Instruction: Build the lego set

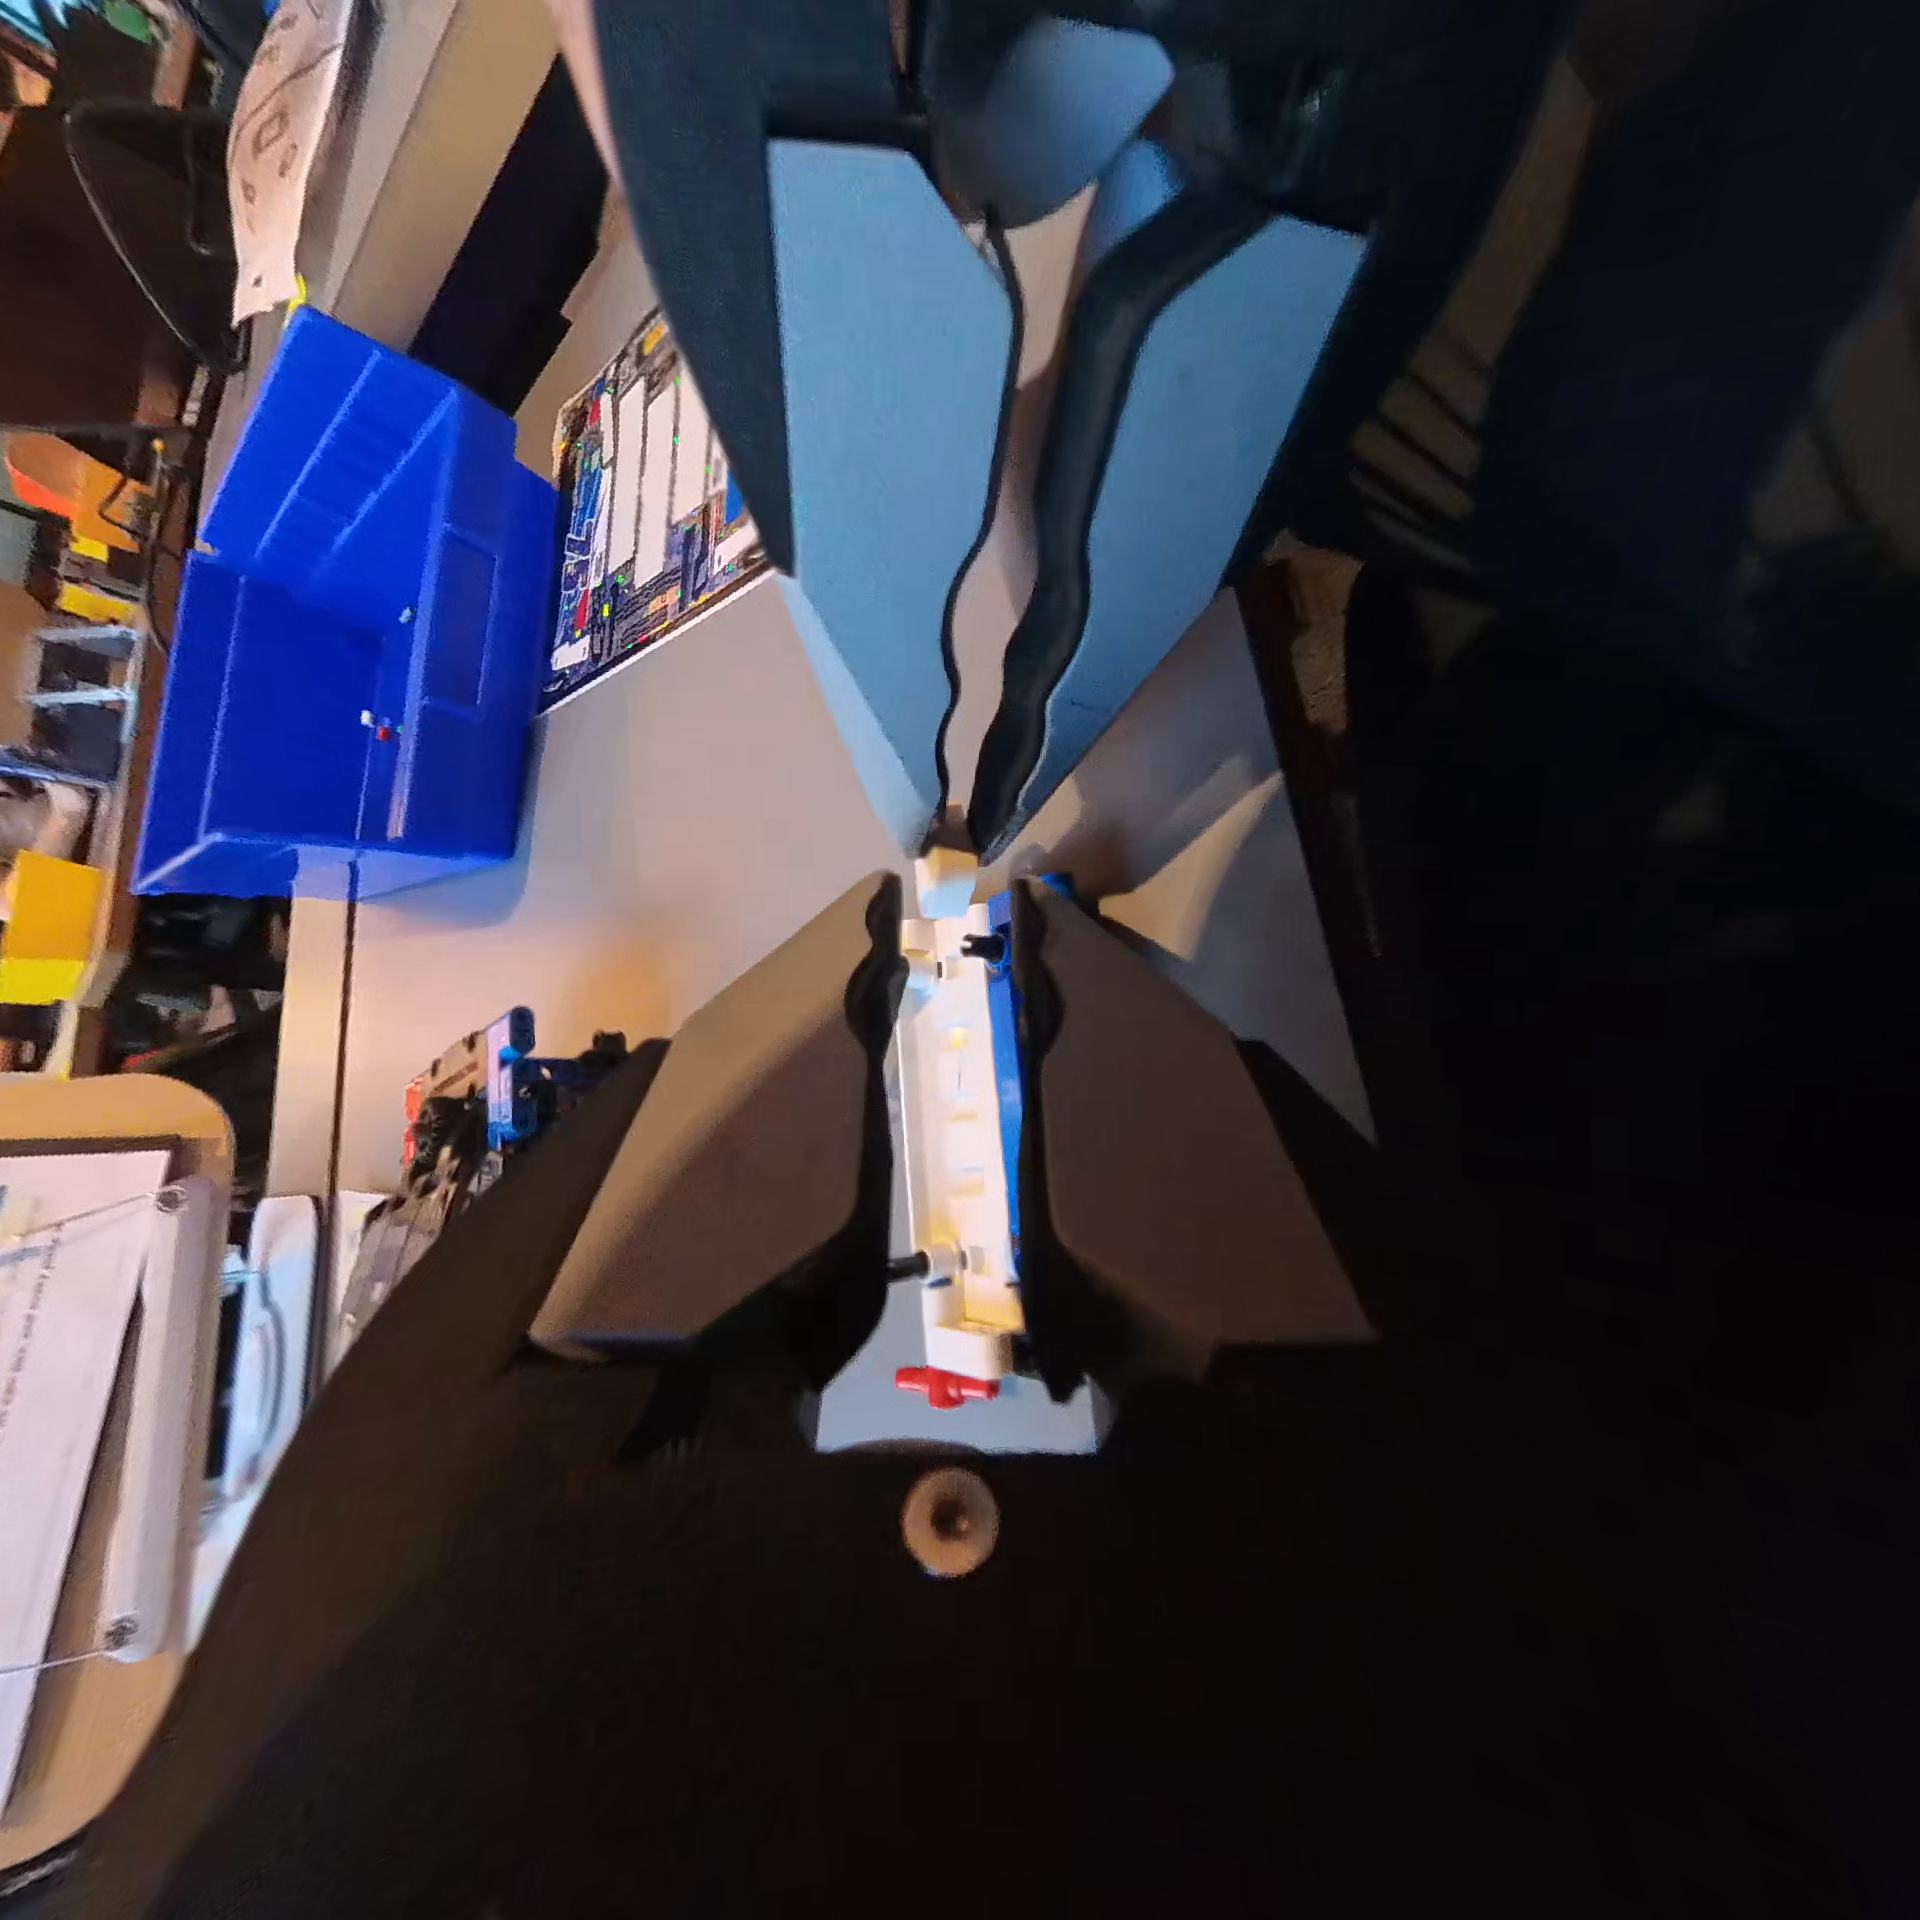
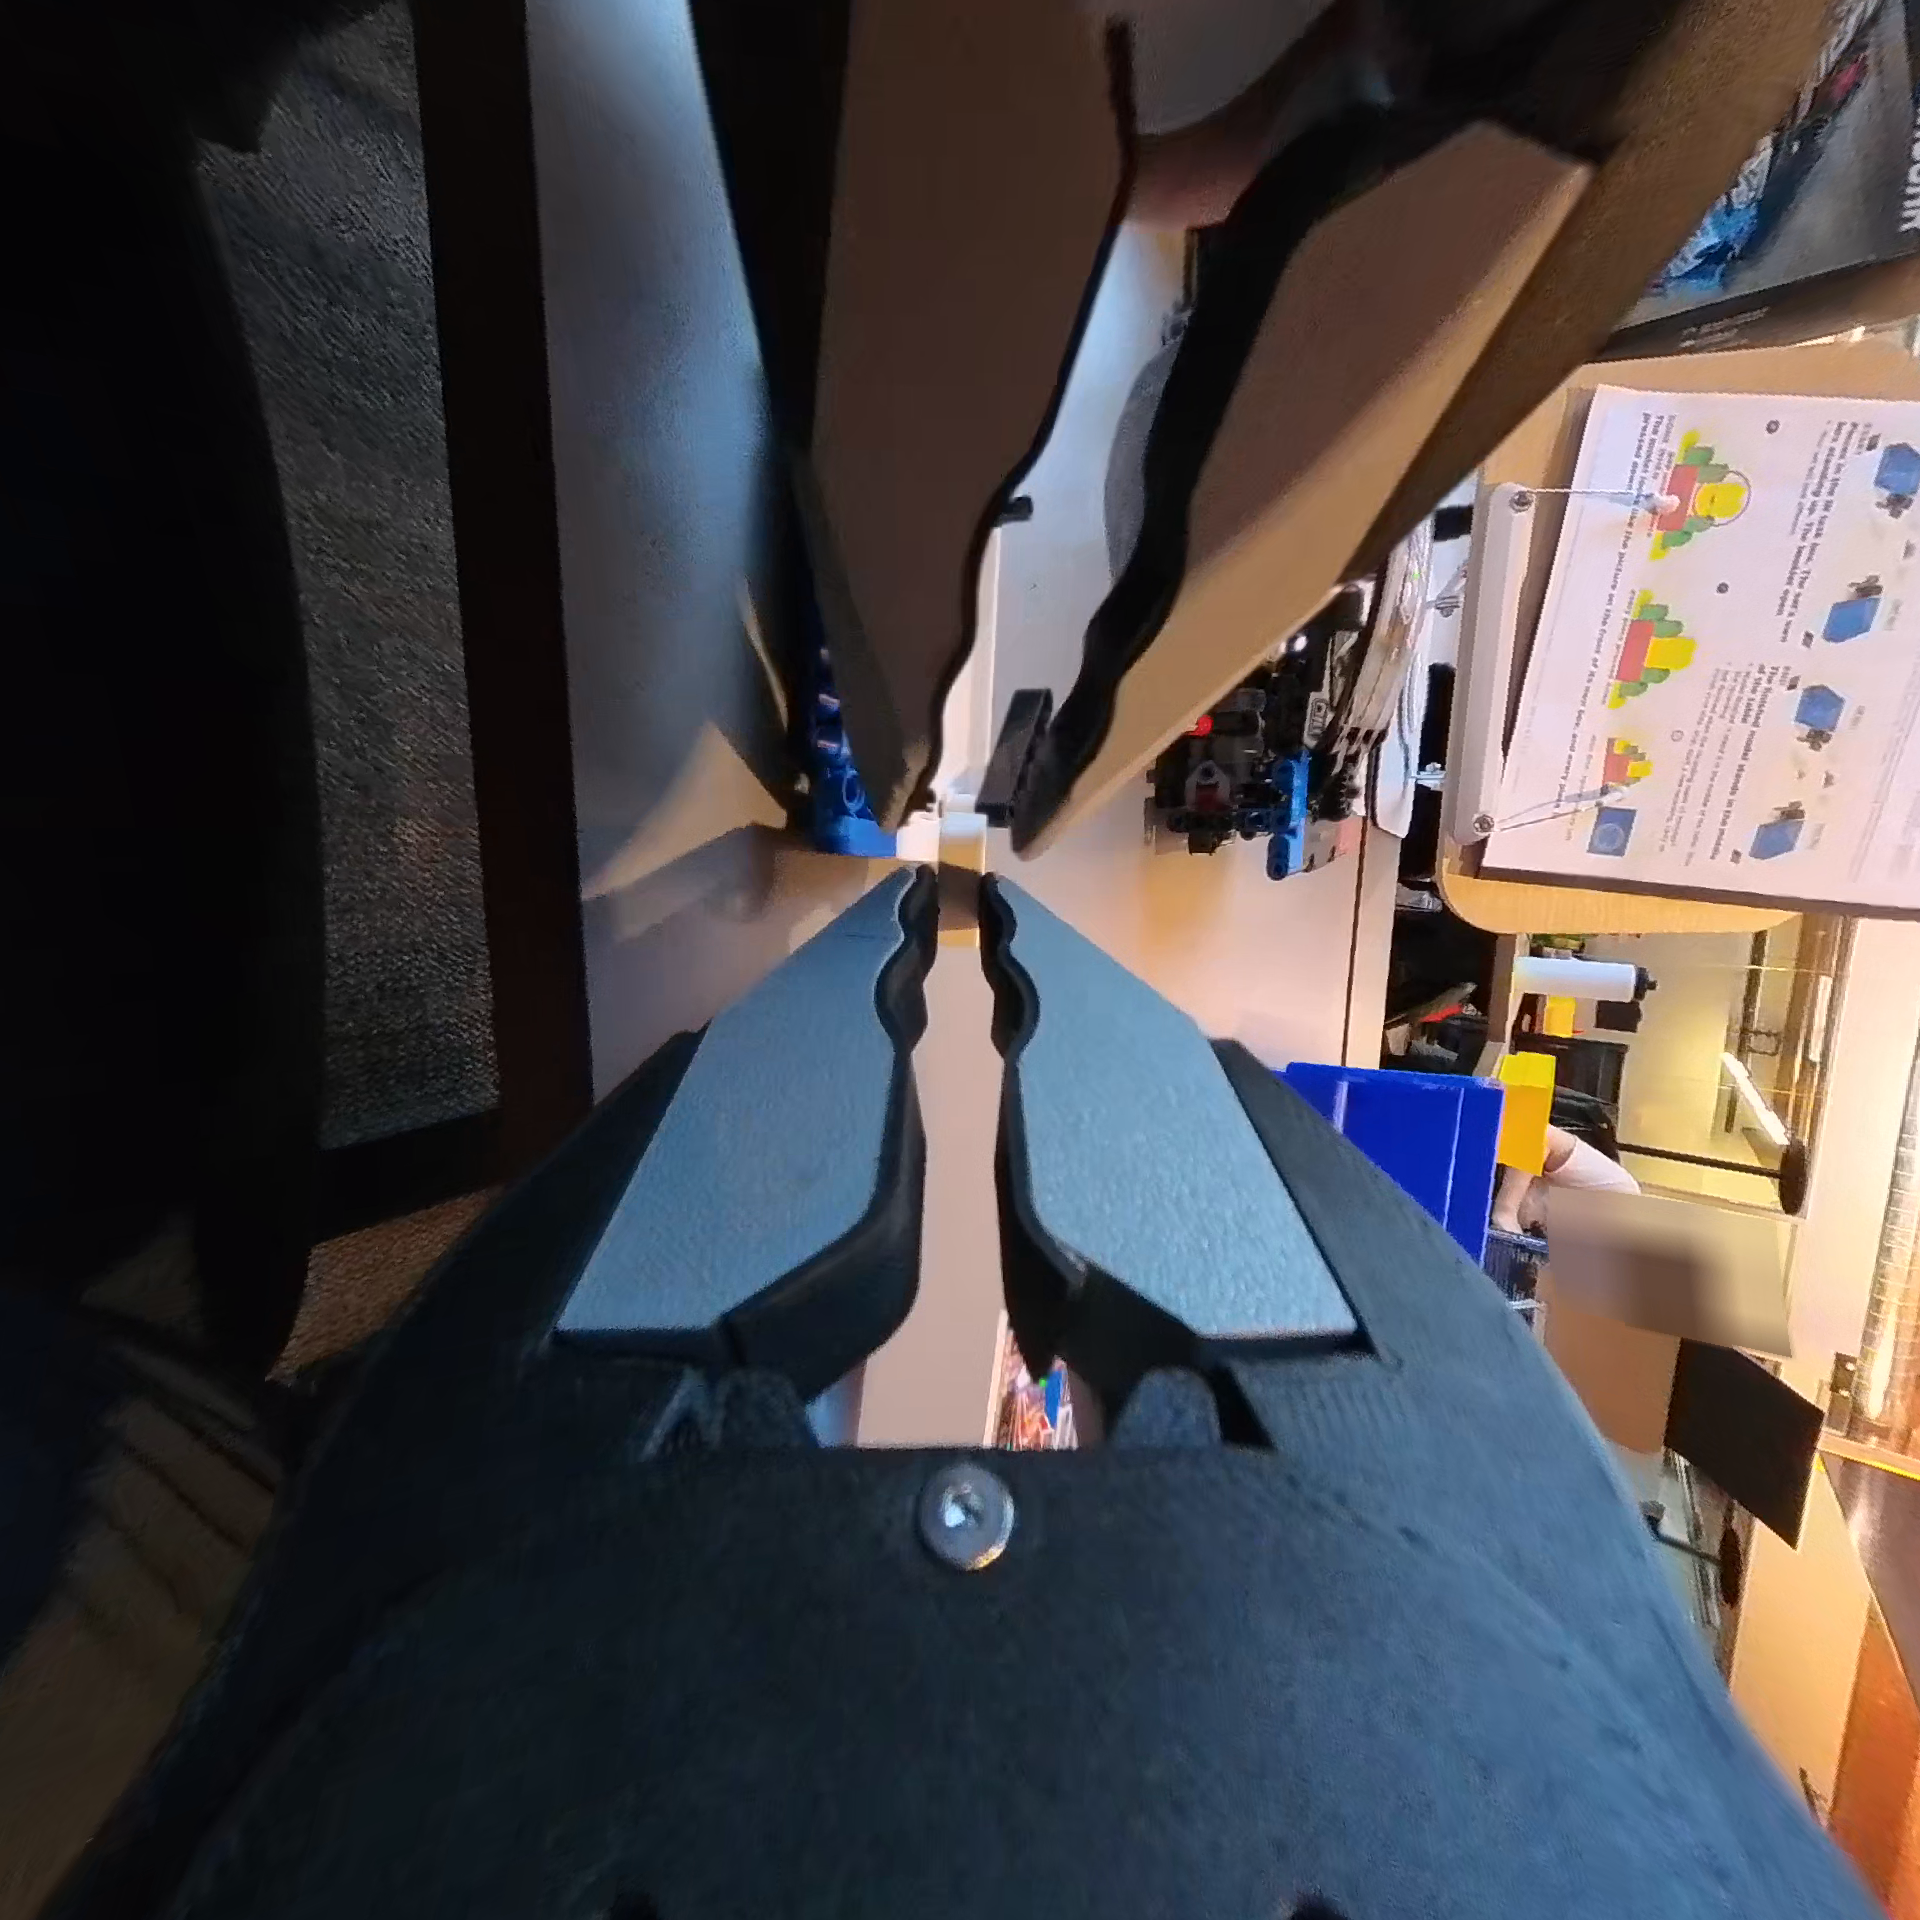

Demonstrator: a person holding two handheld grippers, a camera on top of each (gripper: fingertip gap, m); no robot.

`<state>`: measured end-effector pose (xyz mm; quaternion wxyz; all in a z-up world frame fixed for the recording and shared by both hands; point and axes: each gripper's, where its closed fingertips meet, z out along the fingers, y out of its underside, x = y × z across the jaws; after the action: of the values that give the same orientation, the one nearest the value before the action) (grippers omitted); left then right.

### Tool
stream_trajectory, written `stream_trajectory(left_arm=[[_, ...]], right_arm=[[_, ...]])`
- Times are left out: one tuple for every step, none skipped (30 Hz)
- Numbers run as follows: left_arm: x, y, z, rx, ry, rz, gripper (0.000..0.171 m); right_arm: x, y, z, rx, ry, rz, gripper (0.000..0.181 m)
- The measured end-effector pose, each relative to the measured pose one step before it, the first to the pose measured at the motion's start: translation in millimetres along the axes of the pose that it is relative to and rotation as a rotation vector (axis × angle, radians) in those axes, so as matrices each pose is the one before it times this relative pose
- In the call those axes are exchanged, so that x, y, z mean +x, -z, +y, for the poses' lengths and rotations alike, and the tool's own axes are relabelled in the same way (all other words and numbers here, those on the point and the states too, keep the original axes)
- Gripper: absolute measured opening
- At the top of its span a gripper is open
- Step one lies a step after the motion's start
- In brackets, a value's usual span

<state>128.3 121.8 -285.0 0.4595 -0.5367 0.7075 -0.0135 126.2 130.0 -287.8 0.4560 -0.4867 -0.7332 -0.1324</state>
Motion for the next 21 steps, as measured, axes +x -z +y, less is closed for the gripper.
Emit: stream_trajectory(left_arm=[[-0.42,-1.20,0.72,-0.00499,-0.0215,-0.0076,0.017],[-1.93,-0.92,1.00,-0.00786,-0.0260,-0.0177,0.013],[-1.69,-0.71,0.74,-0.00657,-0.0328,-0.0185,0.008],[-1.41,-0.57,0.25,-0.00055,-0.0327,-0.0224,0.007],[-1.17,-0.22,0.58,-0.00013,-0.0339,-0.0235,0.007],[-0.82,0.32,0.58,0.00501,-0.0340,-0.0247,0.006],[-0.41,0.75,0.04,0.01379,-0.0268,-0.0214,0.006],[-0.07,1.06,-0.53,0.02349,-0.0077,-0.0143,0.006],[0.42,1.75,-1.23,0.03144,0.0122,-0.0040,0.006],[0.64,2.09,-1.15,0.02970,0.0164,0.0041,0.006],[-0.20,2.33,-1.09,0.02389,0.0117,0.0001,0.006],[-0.72,2.21,-1.61,0.02316,0.0094,-0.0035,0.005],[-0.22,2.03,-1.75,0.02588,0.0109,-0.0007,0.005],[-0.81,1.59,-1.78,0.02832,0.0126,-0.0035,0.005],[-0.67,1.29,-1.23,0.02314,0.0131,-0.0012,0.005],[-0.15,0.91,-0.91,0.01515,0.0109,0.0028,0.005],[-1.48,0.41,0.51,-0.00098,0.0091,-0.0061,0.005],[-1.38,-0.39,1.49,-0.00826,0.0060,-0.0079,0.005],[-0.10,-0.87,2.04,-0.01209,0.0044,-0.0018,0.005],[0.86,-0.71,2.39,-0.01818,0.0075,0.0029,0.005],[1.88,-0.50,1.87,-0.01593,0.0143,0.0085,0.005]], right_arm=[[0.66,0.83,-1.51,0.0008,-0.0006,0.0044,0.005],[0.44,0.92,-2.10,0.0044,0.0002,0.0017,0.005],[1.85,0.61,-1.15,-0.0032,-0.0011,0.0085,0.005],[1.57,0.20,0.14,-0.0093,0.0009,0.0049,0.005],[0.74,-0.16,-0.05,-0.0031,-0.0026,0.0005,0.005],[0.41,0.13,-0.66,0.0062,-0.0078,0.0011,0.005],[0.02,0.81,-1.52,0.0152,-0.0074,0.0023,0.005],[-0.15,1.21,-1.87,0.0204,-0.0045,0.0047,0.005],[-0.30,1.31,-2.34,0.0261,-0.0047,0.0048,0.005],[-0.34,1.21,-2.62,0.0312,-0.0101,0.0038,0.005],[0.36,1.18,-2.93,0.0370,-0.0204,0.0032,0.005],[0.69,1.43,-2.97,0.0427,-0.0299,-0.0035,0.005],[0.46,1.70,-3.37,0.0468,-0.0332,-0.0115,0.005],[0.80,1.99,-4.02,0.0491,-0.0293,-0.0124,0.005],[0.48,1.63,-4.94,0.0503,-0.0236,-0.0140,0.005],[0.60,0.54,-3.28,0.0340,-0.0204,-0.0124,0.004],[1.46,-0.68,-0.73,0.0139,-0.0128,-0.0050,0.004],[1.26,-1.16,0.79,0.0032,0.0000,-0.0032,0.004],[0.12,-1.39,1.59,-0.0038,0.0093,-0.0069,0.004],[-0.95,-1.62,2.04,-0.0057,0.0116,-0.0091,0.004],[-1.72,-1.26,1.15,-0.0028,0.0109,-0.0092,0.004]])
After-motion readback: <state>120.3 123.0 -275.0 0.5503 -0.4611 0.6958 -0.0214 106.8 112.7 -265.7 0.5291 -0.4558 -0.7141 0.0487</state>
